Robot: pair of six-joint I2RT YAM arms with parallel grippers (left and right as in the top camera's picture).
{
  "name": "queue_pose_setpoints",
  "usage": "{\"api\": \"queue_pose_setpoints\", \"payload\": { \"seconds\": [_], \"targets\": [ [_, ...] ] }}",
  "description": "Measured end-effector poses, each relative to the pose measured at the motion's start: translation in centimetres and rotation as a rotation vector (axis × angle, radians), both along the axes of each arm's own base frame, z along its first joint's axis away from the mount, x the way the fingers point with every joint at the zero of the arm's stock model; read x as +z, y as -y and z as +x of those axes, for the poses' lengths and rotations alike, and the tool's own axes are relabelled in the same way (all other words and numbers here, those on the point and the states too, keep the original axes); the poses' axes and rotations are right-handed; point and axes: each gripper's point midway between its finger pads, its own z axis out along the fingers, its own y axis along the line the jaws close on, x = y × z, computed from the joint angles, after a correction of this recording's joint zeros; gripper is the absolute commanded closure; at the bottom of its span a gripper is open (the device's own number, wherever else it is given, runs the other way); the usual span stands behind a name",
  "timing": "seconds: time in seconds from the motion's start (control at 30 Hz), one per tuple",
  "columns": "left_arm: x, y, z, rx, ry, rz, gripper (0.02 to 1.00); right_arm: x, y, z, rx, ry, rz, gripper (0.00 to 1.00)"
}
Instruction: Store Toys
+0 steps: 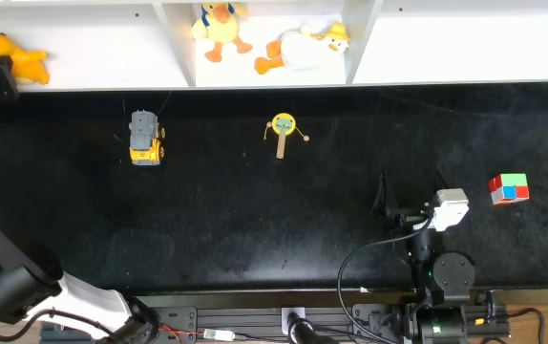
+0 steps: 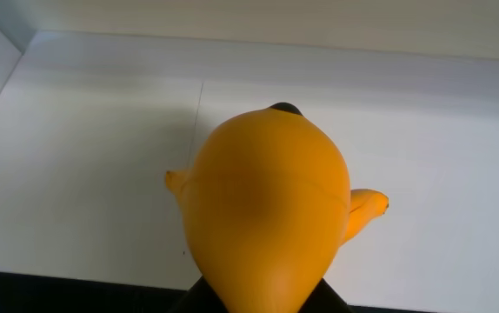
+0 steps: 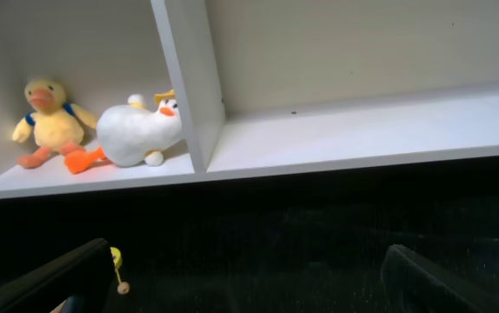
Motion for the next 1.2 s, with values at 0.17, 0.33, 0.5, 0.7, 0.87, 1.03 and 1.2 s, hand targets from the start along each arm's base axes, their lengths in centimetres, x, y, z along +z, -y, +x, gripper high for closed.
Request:
{"api": "queue_pose_setpoints", "payload": {
  "seconds": [0.17, 0.33, 0.5, 0.7, 0.87, 1.03, 1.2],
  "targets": [
    [0.2, 0.3, 0.4, -0.007, 0.013, 0.006, 0.941, 0.0, 0.0, 0.0, 0.0, 0.0, 0.0, 0.005],
    [0.2, 1.2, 1.1, -0.03, 0.018, 0.01, 0.915, 0.0, 0.0, 0.0, 0.0, 0.0, 0.0, 0.005],
    [0.2, 1.4, 1.2, -0.033, 0.019, 0.01, 0.906, 0.0, 0.0, 0.0, 0.0, 0.0, 0.0, 0.003],
    [0.2, 1.4, 1.2, -0.033, 0.019, 0.01, 0.869, 0.0, 0.0, 0.0, 0.0, 0.0, 0.0, 0.005],
    [0.1, 1.4, 1.1, -0.032, 0.015, 0.007, 0.866, 0.0, 0.0, 0.0, 0.0, 0.0, 0.0, 0.005],
    [0.1, 1.2, 1.0, -0.029, 0.013, 0.008, 0.325, 0.0, 0.0, 0.0, 0.0, 0.0, 0.0, 0.005],
    [-0.6, 1.2, 0.9, -0.024, -0.003, -0.009, 0.02, 0.0, 0.0, 0.0, 0.0, 0.0, 0.001, 0.007]
  ]
}}
